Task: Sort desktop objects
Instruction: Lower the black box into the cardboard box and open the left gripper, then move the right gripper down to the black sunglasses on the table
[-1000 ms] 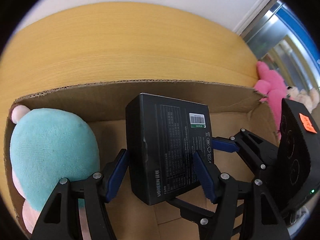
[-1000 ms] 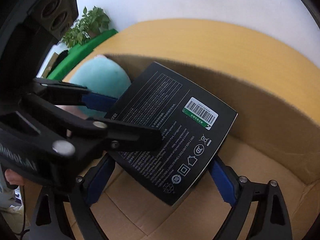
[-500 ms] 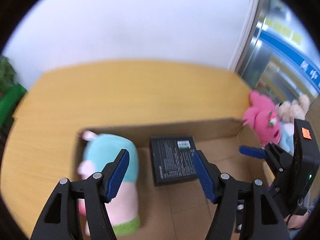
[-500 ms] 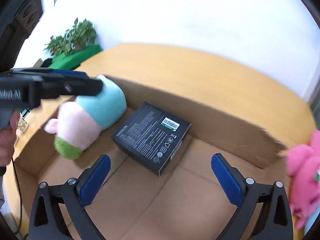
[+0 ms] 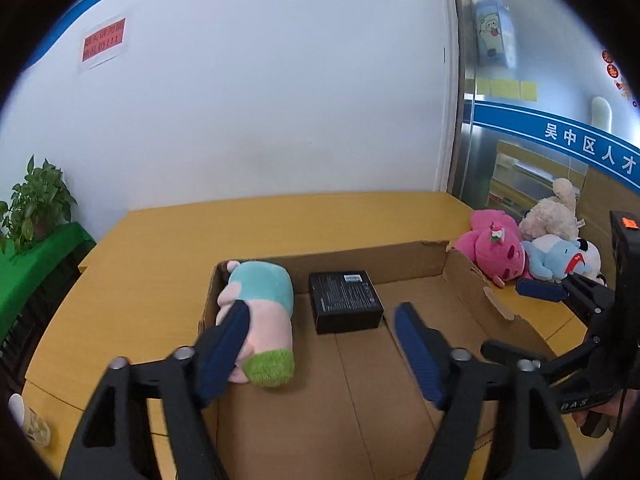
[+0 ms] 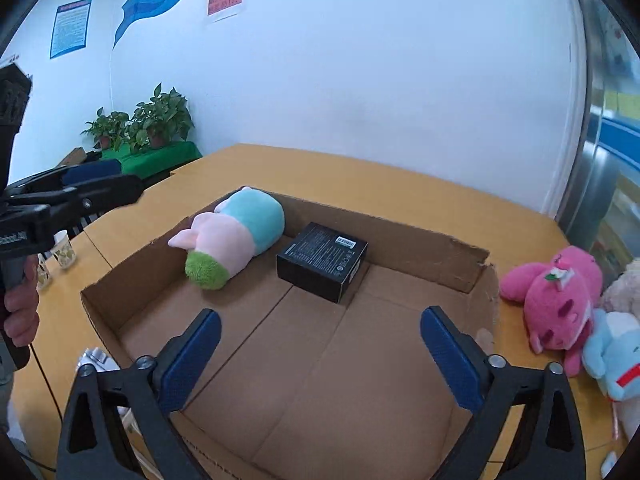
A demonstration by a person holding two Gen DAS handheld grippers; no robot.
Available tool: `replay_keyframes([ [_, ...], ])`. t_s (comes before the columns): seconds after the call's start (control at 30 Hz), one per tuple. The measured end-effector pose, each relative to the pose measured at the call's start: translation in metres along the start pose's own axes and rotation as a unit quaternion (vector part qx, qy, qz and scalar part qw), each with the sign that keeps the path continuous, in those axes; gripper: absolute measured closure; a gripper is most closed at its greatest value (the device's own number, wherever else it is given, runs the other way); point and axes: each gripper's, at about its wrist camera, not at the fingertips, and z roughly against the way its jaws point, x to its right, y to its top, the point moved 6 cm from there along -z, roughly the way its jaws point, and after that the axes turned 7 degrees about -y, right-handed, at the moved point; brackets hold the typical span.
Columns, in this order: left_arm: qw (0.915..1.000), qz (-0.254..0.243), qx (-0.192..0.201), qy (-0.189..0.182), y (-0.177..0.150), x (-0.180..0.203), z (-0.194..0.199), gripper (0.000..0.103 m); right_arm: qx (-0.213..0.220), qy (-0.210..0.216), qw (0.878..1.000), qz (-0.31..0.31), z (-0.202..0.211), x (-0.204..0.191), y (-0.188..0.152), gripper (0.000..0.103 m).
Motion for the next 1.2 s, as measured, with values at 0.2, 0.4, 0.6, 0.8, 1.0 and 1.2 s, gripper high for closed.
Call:
replay_keyframes([
  [0.2, 0.9996, 0.002, -0.028, -0.007, -0.023, 0.009, 0.008, 0.094, 0.008, 0.015, 1.000, -0.009, 0.035, 0.006, -0.018, 0.040],
  [0.4, 0.9993, 0.022, -0.025, -0.017, -0.045, 0.016, 0.028, 0.013, -0.022, 0.055, 0.998, 0.005, 0.064, 0.019, -0.062, 0.000],
  [0.6, 0.9968, 0.009, -0.062, -0.049, -0.088, 0.036, 0.036, 0.013, -0.122, 0.103, 0.986, 0.039, 0.069, 0.025, -0.146, 0.000],
  [0.8, 0.9909, 0.050, -0.099, -0.076, -0.120, 0.040, 0.029, 0.013, -0.184, 0.125, 0.973, 0.067, 0.050, 0.005, -0.208, 0.008],
  [1.0, 0.9884, 0.074, -0.111, -0.073, -0.131, 0.041, 0.030, 0.013, -0.204, 0.127, 0.969, 0.048, 0.055, -0.009, -0.227, 0.019],
  [1.2, 0.9774, 0.078, -0.157, -0.118, -0.146, 0.060, 0.015, 0.013, -0.219, 0.162, 0.962, 0.023, 0.089, -0.034, -0.241, 0.026],
])
